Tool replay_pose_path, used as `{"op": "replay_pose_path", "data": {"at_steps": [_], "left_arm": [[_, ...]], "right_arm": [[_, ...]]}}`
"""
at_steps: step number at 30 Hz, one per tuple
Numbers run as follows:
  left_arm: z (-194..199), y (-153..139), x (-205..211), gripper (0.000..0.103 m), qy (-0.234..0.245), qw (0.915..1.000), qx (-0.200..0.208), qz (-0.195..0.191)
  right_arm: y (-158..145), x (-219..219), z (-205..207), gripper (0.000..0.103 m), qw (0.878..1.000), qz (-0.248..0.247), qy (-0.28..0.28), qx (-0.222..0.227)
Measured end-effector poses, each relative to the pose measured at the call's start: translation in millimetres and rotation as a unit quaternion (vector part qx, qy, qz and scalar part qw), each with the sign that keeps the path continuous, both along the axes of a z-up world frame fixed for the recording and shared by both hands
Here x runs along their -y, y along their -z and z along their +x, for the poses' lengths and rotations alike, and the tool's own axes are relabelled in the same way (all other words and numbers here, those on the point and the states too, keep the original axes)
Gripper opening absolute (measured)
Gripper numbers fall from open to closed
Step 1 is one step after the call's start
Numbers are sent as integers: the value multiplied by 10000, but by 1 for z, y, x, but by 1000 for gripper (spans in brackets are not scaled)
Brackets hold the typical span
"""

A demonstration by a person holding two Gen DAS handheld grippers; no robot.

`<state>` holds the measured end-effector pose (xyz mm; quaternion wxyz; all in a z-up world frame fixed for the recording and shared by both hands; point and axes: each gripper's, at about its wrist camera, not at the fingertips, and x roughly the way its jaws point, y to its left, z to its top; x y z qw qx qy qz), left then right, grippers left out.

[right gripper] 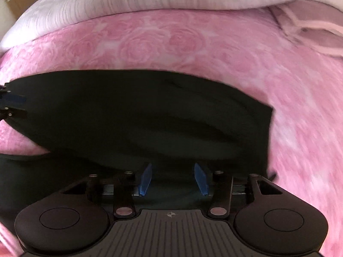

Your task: Fold clothes

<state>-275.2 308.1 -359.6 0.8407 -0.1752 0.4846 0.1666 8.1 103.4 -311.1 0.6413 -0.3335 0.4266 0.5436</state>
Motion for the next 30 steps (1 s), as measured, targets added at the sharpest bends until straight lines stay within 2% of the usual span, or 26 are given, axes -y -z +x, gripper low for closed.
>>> {"op": "replay_pose_path", "data": {"at_steps": [7,12,16,21,24,25,26,27,28,29,30], "left_arm": [[46,27,-53,46,766,9964,-199,298],[57,35,-89,45,1213,9920,-258,226],[58,41,-109,45,1459,9885,-376,137],[49,60,-126,46,1538,9858,-666,-103],[43,64,-125,46,1508,9868,-584,-91],[41,65,-125,43,1495,9872,-548,-82],[40,65,-123,37,1493,9873,-545,-23],[39,63,-120,19,1515,9869,-552,84],[38,60,-116,2,1544,9862,-559,199],[37,58,-113,2,1572,9854,-566,315],[35,54,-107,1,1572,9849,-541,485]], "right_arm": [[31,-66,45,49,9960,75,-846,268],[51,-110,76,49,9890,114,-1409,434],[56,-115,81,49,9882,-1,-1491,339],[61,-122,88,49,9869,-145,-1592,220],[65,-126,92,48,9859,-231,-1652,148],[66,-127,93,45,9855,-260,-1672,124],[67,-128,95,24,9851,-289,-1692,100],[68,-129,96,7,9847,-318,-1712,77],[69,-131,97,6,9843,-346,-1732,53],[70,-132,99,0,9838,-375,-1752,29],[69,-131,98,0,9836,-357,-1765,64]]}}
